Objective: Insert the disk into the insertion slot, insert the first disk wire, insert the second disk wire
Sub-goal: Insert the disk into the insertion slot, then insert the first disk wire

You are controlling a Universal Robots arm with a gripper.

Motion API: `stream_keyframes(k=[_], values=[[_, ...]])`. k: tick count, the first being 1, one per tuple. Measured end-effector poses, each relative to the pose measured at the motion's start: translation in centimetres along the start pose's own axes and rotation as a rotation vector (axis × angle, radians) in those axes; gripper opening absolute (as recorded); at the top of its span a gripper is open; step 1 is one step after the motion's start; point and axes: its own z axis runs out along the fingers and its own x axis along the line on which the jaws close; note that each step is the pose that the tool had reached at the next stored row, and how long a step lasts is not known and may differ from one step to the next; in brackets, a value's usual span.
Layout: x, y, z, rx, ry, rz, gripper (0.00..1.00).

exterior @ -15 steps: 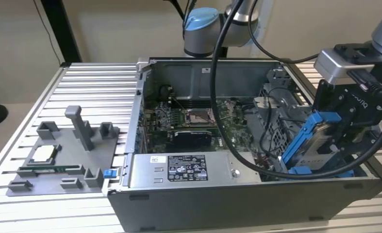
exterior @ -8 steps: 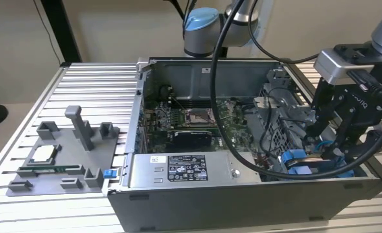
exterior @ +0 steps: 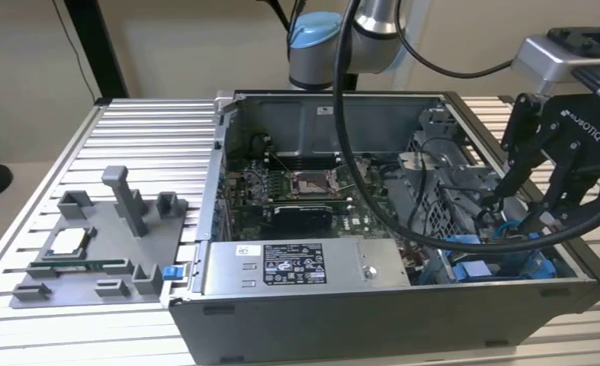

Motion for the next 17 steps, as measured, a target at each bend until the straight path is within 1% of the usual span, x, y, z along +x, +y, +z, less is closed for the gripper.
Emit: stream_keyframes(k=[14, 17], values=[[-0.12, 0.00, 0.01, 0.0000, 0.0004, 0.000, 1.00], [-0.19, 0.05, 0.01, 0.0018, 0.0003, 0.000, 1.00]])
